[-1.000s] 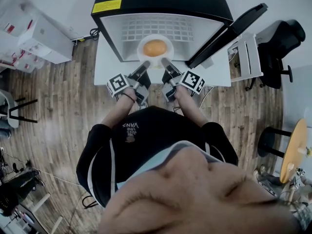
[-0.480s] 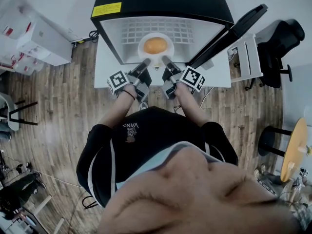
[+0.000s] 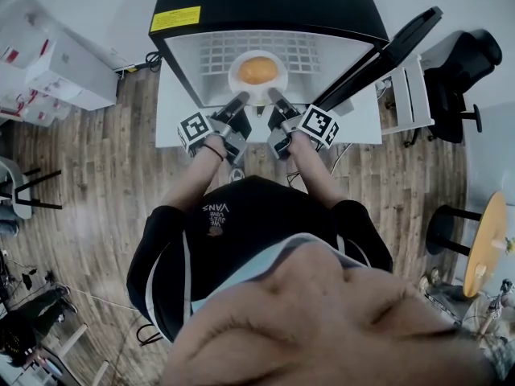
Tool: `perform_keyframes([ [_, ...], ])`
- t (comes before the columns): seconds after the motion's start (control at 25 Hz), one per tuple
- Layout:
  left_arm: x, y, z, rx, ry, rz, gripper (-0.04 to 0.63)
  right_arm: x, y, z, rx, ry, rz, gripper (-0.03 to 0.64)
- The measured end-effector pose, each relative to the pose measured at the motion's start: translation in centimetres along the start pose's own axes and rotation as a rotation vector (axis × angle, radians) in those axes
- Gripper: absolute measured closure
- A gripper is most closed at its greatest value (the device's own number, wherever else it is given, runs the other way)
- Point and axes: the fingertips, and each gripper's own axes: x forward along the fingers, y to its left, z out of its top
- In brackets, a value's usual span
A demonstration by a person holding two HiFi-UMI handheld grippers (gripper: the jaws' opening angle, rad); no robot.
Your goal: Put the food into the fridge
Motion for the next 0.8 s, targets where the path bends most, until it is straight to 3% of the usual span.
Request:
perform_keyframes([
  [0.56,1.5,0.0,1.3,-0.018,0.003,-0.010,0.569,1.4,-0.1,1.4,-0.018,-0.010,-0.016,0.588],
  [0.8,1.9,0.5,1.6,-0.061,0.005,-0.002,0.569,1.8,-0.5,1.7,-0.009,-0.014,-0.028,0.586],
])
